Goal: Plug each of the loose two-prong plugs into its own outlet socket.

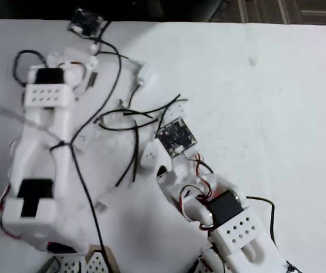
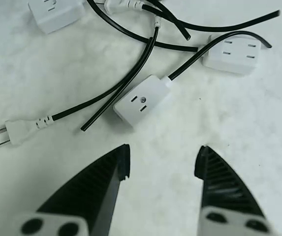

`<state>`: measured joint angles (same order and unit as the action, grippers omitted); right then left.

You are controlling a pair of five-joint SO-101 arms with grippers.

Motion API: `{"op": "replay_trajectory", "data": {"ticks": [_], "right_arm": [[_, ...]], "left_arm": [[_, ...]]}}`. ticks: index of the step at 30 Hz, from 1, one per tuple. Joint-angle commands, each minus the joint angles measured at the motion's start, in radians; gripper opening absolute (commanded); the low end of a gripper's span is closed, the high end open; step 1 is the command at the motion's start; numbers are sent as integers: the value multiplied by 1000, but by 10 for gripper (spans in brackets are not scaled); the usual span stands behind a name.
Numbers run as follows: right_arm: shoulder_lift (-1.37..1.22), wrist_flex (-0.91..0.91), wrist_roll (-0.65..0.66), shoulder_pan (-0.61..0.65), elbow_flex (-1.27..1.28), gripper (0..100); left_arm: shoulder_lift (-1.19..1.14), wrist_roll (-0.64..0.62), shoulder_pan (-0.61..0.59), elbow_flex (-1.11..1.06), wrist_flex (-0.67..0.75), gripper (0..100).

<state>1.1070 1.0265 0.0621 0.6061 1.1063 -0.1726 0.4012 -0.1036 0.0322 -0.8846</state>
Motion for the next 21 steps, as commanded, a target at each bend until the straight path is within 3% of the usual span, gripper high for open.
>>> {"op": "replay_trajectory", "data": {"ticks": [1, 8, 13, 21], "right_arm": [[18, 1, -8, -7, -3, 218], [16, 2, -8, -7, -3, 218], [18, -1, -8, -7, 14, 218], [19, -1, -6, -7, 17, 218]], "left_arm": [[-73, 9, 42, 3, 130, 56], [-186, 11, 104, 3, 272, 101], [-179, 3, 114, 3, 158, 326], [33, 11, 81, 2, -29, 322]]}}
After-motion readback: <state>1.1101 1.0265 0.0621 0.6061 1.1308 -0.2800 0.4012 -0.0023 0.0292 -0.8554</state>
